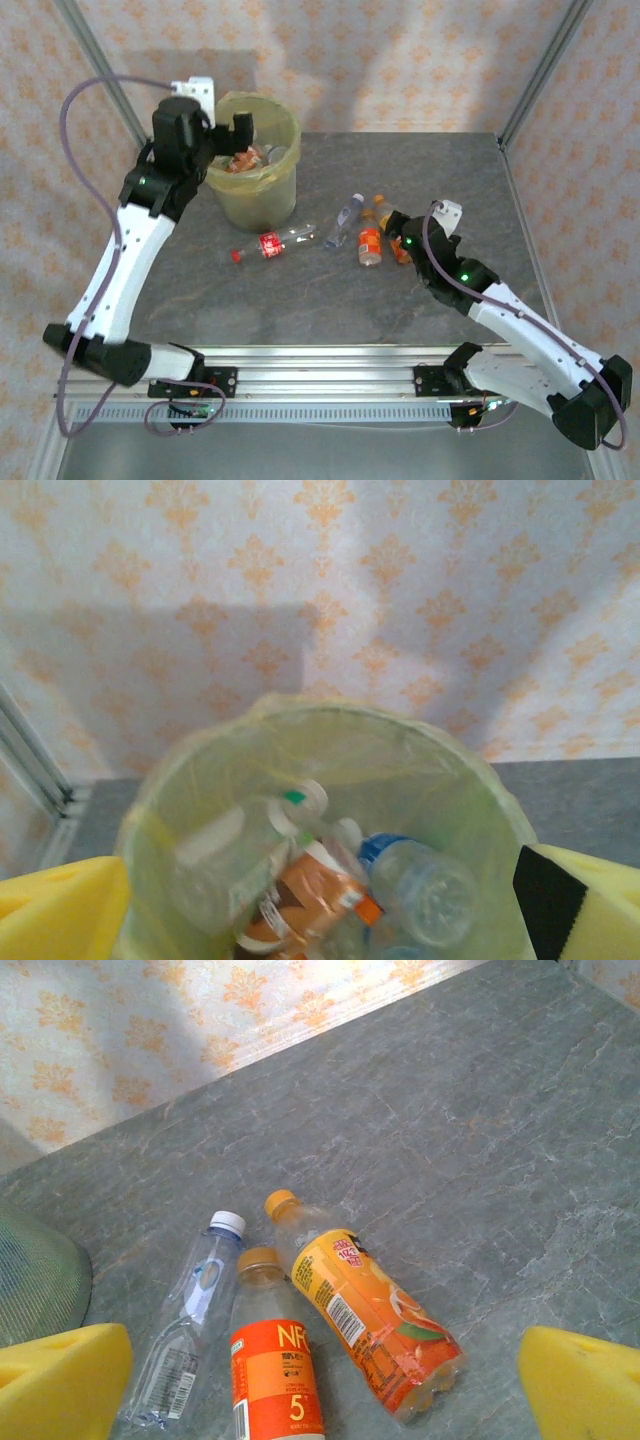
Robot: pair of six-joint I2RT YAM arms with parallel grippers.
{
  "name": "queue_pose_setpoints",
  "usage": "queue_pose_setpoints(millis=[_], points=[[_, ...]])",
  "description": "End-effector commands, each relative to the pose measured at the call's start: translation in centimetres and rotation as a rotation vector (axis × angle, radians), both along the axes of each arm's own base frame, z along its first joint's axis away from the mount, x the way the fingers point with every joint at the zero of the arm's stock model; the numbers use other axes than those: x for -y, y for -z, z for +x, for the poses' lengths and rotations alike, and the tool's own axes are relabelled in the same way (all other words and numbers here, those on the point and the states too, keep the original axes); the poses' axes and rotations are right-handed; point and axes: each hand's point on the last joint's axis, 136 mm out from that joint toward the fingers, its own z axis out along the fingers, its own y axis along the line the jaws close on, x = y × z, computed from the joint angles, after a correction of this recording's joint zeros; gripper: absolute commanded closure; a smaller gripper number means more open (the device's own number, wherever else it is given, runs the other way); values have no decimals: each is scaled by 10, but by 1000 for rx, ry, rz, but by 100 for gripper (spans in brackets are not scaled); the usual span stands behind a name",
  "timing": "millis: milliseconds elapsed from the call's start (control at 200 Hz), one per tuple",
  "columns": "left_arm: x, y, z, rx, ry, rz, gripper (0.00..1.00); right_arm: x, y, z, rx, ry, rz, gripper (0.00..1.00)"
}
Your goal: Put the plastic bottles in the bin
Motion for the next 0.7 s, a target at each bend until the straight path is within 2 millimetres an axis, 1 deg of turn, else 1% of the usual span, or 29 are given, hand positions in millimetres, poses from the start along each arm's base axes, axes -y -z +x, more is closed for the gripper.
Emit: queue_pose_setpoints(millis=[0, 5, 10, 15, 20, 25, 135, 300, 395, 490, 696], points=[[2, 16, -16, 40, -18, -189, 0, 1, -3, 2, 32, 28, 48, 1], [1, 11, -19, 53, -17, -197, 0, 1, -3, 3, 34, 28, 51, 1], [1, 13, -20, 50, -18, -200, 0, 0, -4, 3, 35, 27, 53, 1], [1, 20, -19, 38, -19, -199, 0, 0, -4, 3, 36, 27, 55, 1], [0, 14, -23, 54, -19, -208, 0, 0, -3, 3, 38, 27, 58, 1], [0, 14, -24, 56, -19, -212, 0, 0, -4, 3, 40, 27, 60, 1], [-7, 30, -48, 66, -39, -289, 0, -2, -1, 6, 61, 48, 117, 1], [-14, 55, -69, 62, -74, -392, 0, -13, 6, 10, 88, 14, 189, 1], [-10, 70, -76, 53, -55, -452, 0, -15, 16, 10, 60, 9, 184, 1], [-7, 90, -82, 29, -44, -504, 0, -17, 28, 10, 1, 16, 171, 1], [3, 135, -105, -22, -13, -531, 0, -43, 53, 14, -129, -68, 157, 1]])
